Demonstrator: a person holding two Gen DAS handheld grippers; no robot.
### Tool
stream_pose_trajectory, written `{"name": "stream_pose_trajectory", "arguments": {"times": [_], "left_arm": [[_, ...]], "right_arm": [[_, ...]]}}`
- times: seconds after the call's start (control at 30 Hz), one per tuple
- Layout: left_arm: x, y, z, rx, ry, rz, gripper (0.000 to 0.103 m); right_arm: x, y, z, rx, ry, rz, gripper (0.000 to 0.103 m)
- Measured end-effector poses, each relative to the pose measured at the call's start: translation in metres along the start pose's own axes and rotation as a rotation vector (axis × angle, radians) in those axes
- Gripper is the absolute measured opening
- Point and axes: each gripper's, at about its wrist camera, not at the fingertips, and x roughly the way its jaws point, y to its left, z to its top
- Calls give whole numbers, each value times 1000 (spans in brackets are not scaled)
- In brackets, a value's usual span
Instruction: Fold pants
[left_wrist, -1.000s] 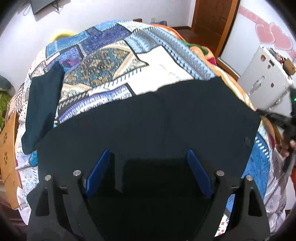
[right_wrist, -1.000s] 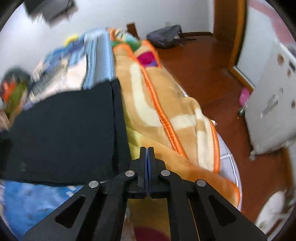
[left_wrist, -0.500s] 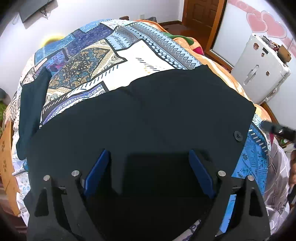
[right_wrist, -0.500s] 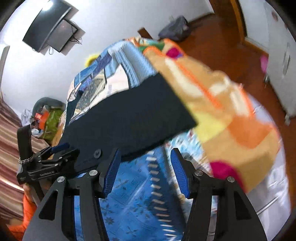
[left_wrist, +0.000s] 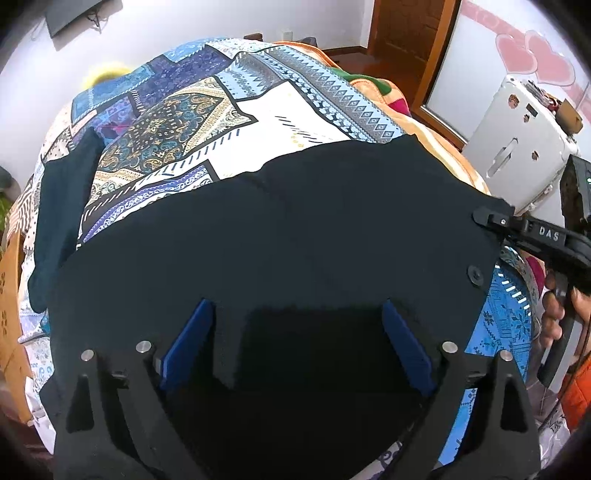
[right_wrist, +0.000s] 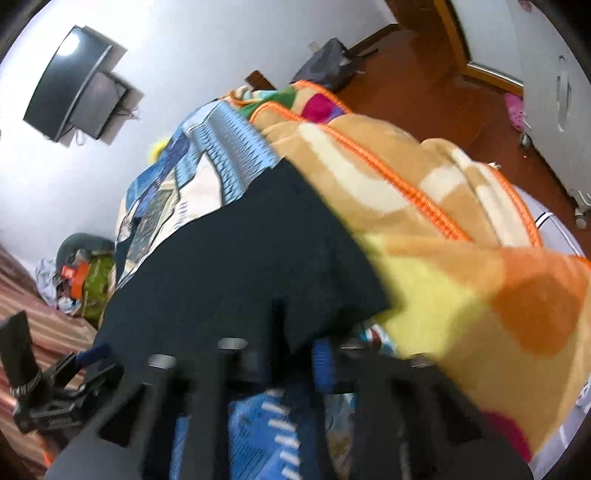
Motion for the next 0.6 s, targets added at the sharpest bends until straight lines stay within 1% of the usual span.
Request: {"name": "stream_pose_trajectory", "arguments": {"times": [0.07,0.13,0.3,0.4,0.6], "left_arm": [[-5,3,0,-9,-17,1,94],[-14,7,-1,-20,-46,9,94],[-43,29,-2,-86,-127,18,94],[-61,46,-4,-130,-168,17,94],[-104,90,-19,-224,-266,45,94]], "right_arm": [[-7,6,4,-23,-21,0,7],[-19,22,9,-90,-57,-8,7],[-48,81,21,-280,-165,7,6],[-61,118,27,-370,-211,55,6],[-65,183,29,-468,-234,178,6]]}}
